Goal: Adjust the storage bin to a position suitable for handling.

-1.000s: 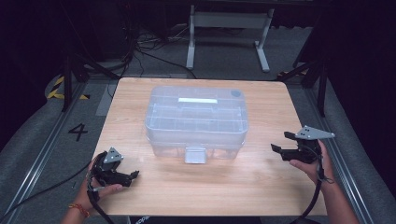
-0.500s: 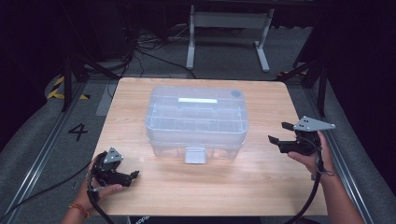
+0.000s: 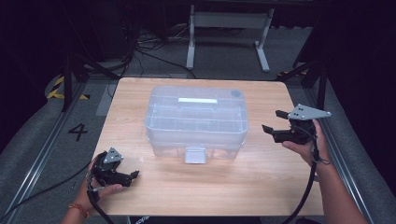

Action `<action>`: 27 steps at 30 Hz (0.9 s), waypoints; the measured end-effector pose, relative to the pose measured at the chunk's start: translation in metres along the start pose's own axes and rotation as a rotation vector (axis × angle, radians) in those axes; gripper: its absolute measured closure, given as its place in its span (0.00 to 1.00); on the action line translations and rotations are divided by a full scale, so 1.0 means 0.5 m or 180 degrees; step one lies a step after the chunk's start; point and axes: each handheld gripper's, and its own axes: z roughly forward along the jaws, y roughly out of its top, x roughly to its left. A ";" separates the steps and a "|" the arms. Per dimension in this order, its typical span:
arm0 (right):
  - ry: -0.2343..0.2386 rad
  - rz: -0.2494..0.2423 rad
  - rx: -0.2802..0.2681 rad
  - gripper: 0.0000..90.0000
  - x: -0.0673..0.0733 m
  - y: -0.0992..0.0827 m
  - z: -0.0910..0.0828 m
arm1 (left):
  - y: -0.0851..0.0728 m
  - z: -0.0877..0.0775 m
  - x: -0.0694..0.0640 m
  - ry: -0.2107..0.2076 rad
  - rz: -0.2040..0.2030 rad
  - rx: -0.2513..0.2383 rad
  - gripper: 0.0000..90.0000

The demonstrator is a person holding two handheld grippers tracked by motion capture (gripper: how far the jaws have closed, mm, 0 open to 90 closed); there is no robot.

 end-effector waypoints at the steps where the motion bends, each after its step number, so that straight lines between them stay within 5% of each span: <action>1: 0.0010 -0.0010 -0.0014 0.28 0.002 0.004 0.001 | 0.000 0.000 0.001 0.0012 0.0017 -0.0011 0.01; 27: 0.0250 -0.0295 -0.0120 0.32 0.062 0.122 0.062 | 0.000 0.000 0.000 -0.0002 -0.0008 -0.0005 0.01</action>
